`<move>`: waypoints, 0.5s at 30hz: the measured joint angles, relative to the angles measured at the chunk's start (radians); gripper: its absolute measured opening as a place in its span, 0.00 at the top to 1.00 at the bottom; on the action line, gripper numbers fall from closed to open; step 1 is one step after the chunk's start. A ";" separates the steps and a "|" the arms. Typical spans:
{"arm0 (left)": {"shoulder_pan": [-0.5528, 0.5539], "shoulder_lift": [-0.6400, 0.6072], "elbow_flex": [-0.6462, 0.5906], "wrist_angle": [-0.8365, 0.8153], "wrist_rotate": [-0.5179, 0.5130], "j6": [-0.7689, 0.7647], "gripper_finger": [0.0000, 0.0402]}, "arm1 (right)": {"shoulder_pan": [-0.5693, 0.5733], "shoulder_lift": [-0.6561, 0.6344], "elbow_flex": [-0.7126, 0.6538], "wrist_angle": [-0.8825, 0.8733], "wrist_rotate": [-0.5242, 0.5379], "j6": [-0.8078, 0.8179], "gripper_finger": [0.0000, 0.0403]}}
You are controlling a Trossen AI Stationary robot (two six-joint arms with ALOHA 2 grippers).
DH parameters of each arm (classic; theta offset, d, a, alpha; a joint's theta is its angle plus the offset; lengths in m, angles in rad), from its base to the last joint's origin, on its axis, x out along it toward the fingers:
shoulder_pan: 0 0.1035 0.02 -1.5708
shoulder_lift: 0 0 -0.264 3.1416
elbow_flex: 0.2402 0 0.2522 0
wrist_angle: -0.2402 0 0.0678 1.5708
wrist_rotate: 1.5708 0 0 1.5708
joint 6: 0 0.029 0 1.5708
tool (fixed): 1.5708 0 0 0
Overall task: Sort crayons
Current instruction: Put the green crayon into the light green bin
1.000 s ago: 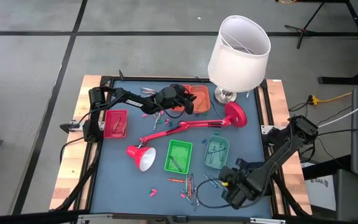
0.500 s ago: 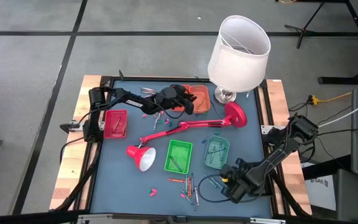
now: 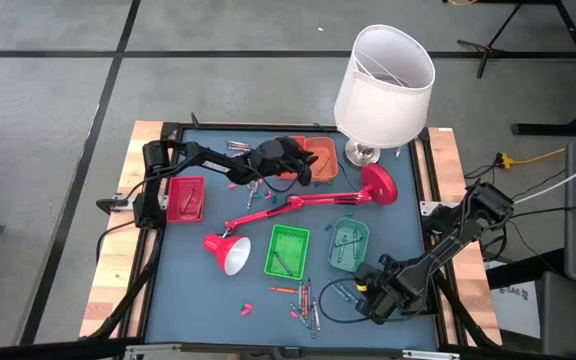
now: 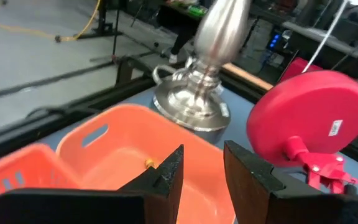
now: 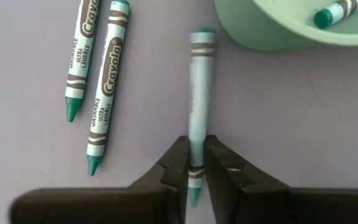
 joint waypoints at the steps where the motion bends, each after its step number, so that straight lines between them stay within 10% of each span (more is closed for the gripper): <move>1: -0.004 -0.005 0.000 0.003 0.002 0.017 0.75 | 0.000 0.000 0.000 -0.001 -0.001 0.000 0.93; 15: -0.066 -0.247 0.000 -0.230 0.075 0.261 0.76 | 0.000 0.004 0.022 -0.020 -0.009 -0.040 0.95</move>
